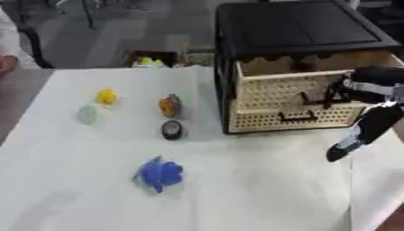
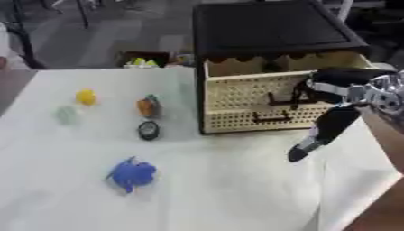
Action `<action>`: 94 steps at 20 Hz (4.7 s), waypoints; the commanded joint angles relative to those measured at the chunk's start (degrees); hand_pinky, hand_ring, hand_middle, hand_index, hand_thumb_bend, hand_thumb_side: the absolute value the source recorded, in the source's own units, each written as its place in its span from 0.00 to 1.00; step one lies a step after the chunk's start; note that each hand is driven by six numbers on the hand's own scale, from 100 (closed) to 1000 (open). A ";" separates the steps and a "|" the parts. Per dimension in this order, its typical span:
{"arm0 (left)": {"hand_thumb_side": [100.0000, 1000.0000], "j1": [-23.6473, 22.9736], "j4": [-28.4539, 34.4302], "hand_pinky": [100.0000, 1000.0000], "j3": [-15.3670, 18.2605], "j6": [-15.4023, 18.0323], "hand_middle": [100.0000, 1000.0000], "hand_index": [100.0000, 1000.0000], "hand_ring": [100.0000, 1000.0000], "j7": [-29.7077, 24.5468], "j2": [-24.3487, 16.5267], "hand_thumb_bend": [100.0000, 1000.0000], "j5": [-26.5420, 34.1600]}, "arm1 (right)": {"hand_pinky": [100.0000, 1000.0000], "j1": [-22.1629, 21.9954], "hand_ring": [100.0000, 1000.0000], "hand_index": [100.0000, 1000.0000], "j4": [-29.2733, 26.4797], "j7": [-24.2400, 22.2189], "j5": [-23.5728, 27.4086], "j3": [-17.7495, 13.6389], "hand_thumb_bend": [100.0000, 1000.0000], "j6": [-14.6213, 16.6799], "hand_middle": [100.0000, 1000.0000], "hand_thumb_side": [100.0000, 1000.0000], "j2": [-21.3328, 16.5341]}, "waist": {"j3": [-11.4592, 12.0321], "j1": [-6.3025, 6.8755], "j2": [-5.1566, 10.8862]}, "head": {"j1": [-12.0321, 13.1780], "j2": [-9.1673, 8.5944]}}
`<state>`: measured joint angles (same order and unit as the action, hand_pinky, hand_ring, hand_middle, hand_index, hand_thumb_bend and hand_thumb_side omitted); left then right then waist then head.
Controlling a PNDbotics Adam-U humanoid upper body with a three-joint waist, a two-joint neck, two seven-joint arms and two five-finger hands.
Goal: Pick up objects from table and place into drawer.
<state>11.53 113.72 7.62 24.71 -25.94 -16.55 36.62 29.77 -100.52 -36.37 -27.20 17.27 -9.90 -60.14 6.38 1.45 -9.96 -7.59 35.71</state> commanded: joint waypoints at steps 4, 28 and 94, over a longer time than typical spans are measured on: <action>0.79 0.32 0.87 0.68 0.65 0.07 0.71 0.79 0.73 0.28 -1.25 0.00 0.23 | 0.00 -0.30 0.00 0.61 0.00 0.27 -0.23 -0.64 1.00 0.87 0.00 0.50 -1.41 | -0.11 -0.08 0.75 | 0.41 -0.37; 0.78 0.54 0.87 0.67 0.76 0.11 0.72 0.79 0.73 0.44 -1.34 0.00 0.48 | 0.00 -4.31 0.00 0.61 -3.31 2.02 0.28 -2.73 1.00 0.00 0.00 0.50 -2.55 | -0.33 -0.09 0.68 | 0.63 -0.66; 0.78 0.55 0.87 0.67 1.11 0.29 0.71 0.79 0.73 1.20 -1.80 0.00 0.55 | 0.00 -11.61 0.00 0.59 -10.37 0.50 3.60 -5.27 1.00 -0.77 0.00 0.50 -3.19 | -1.33 -0.22 0.92 | 1.27 -0.79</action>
<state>11.54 113.72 8.30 24.96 -24.88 -16.66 36.79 18.30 -110.14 -35.50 -24.26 11.98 -10.81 -61.63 5.09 1.28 -9.66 -6.55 35.23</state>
